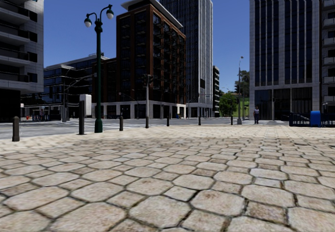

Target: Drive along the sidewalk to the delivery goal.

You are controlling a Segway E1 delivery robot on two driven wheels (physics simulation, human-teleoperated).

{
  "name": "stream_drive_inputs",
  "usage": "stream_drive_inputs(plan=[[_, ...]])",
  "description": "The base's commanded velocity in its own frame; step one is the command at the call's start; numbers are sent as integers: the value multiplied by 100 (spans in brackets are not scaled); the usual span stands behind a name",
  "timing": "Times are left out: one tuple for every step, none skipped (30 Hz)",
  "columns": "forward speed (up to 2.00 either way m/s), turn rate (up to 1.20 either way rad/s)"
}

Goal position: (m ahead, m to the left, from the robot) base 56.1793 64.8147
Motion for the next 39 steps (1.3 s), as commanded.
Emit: stream_drive_inputs(plan=[[200, 0], [200, 0], [200, 0], [200, 0], [200, 0], [200, 0], [200, 0], [200, 0], [200, 0], [200, 0], [200, 0], [200, 0], [200, 0], [200, 0], [200, 0], [200, 0], [200, 0], [200, 0], [200, 0], [200, 0], [200, 0], [200, 0], [200, 0], [200, 0], [200, 0], [200, 0], [200, 0], [200, 0], [200, 0], [200, 0], [200, 0], [200, 0], [200, 0], [200, 0], [200, 0], [200, 0], [200, 0], [200, 0], [200, 0]])
